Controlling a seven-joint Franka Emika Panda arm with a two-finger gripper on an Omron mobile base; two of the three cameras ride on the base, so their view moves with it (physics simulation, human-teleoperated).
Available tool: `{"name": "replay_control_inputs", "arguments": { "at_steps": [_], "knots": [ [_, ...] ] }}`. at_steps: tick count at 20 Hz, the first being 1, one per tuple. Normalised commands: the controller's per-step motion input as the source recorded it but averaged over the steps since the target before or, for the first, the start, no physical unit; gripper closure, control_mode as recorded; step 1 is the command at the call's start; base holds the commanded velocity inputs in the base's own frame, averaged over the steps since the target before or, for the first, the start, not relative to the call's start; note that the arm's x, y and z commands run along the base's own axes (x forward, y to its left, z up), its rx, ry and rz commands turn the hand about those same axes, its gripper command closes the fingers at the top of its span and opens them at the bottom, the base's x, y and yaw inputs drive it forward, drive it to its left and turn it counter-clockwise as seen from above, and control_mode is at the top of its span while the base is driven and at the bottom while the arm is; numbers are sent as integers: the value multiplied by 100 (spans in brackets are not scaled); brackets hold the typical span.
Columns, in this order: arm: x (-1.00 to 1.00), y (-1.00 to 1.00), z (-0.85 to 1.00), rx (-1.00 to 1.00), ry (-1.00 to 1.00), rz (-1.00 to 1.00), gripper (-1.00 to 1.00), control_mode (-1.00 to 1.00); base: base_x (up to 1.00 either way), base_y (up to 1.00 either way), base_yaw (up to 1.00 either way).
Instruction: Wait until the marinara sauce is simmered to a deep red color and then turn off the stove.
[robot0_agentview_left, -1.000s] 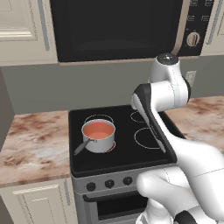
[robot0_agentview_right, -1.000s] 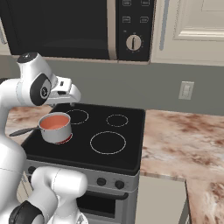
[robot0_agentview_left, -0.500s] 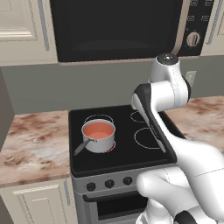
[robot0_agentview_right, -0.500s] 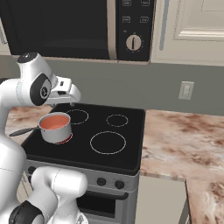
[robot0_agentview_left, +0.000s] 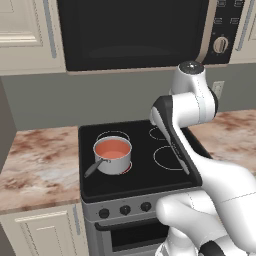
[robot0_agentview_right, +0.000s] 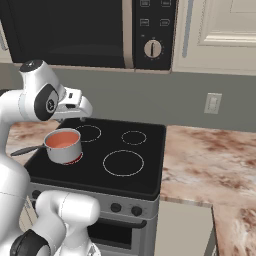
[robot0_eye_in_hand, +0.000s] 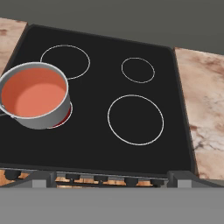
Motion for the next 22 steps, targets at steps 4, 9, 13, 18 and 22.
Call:
{"name": "replay_control_inputs", "arguments": {
  "at_steps": [4, 9, 13, 18, 22],
  "knots": [
    [0, 0, 0, 0, 0, 0, -100, -100, 0, 0, 0],
    [0, 0, 0, 0, 0, 0, -100, -100, 0, 0, 0],
    [0, 0, 0, 0, 0, 0, -100, -100, 0, 0, 0],
    [0, 0, 0, 0, 0, 0, -100, -100, 0, 0, 0],
    [0, 0, 0, 0, 0, 0, -100, -100, 0, 0, 0]
  ]
}}
